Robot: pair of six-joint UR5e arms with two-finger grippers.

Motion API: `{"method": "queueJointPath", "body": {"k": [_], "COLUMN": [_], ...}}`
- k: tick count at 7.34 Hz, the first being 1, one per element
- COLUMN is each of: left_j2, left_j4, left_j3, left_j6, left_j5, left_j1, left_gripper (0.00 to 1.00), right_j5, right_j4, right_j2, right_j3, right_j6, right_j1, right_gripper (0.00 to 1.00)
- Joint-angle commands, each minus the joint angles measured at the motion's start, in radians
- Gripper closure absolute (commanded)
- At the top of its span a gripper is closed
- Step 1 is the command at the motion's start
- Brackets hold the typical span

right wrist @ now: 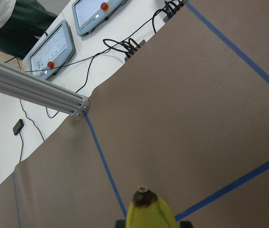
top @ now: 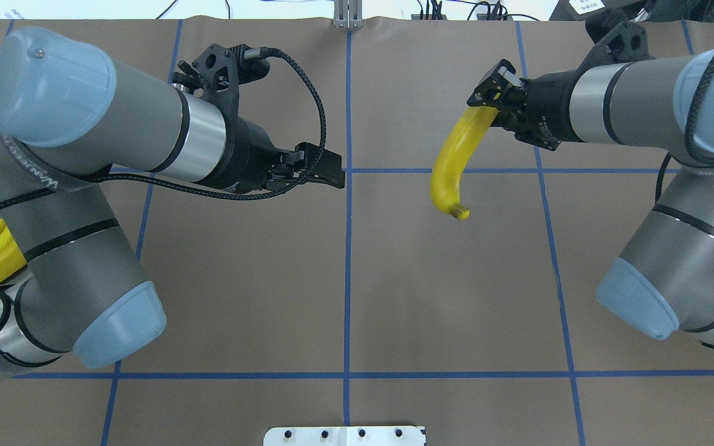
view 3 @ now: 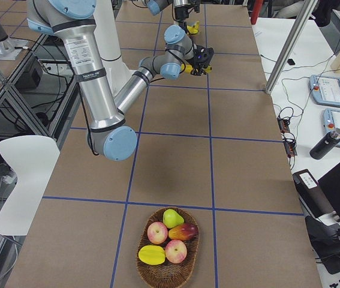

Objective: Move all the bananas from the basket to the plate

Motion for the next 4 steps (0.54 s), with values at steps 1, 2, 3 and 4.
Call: {"method": "queueJointPath", "body": {"k": [1, 2, 3, 4], "left_j2": [-0.016, -0.016, -0.025, -0.025], "left_j4": [-0.006, -0.008, -0.008, -0.008], "left_j3": [0.002, 0.009, 0.012, 0.014], "left_j6": [-0.06, -0.068, -0.07, -0.07], "left_j5": [0.001, 0.001, 0.001, 0.001], "left_j1": [0.016, 0.022, 0.023, 0.029], "left_gripper": [0.0, 0.0, 0.0, 0.0], "right_j5": [-0.065, -0.096, -0.134, -0.148], "right_j4": [0.0, 0.0, 0.0, 0.001], "right_j2": [0.073, 0.093, 0.113, 0.128], "right_j3": [0.016, 0.016, 0.016, 0.018], "right_j6": [0.015, 0.03, 0.041, 0.041], "right_j1": [-0.103, -0.138, -0.173, -0.2], "right_gripper": [1.0, 1.0, 1.0, 1.0]}}
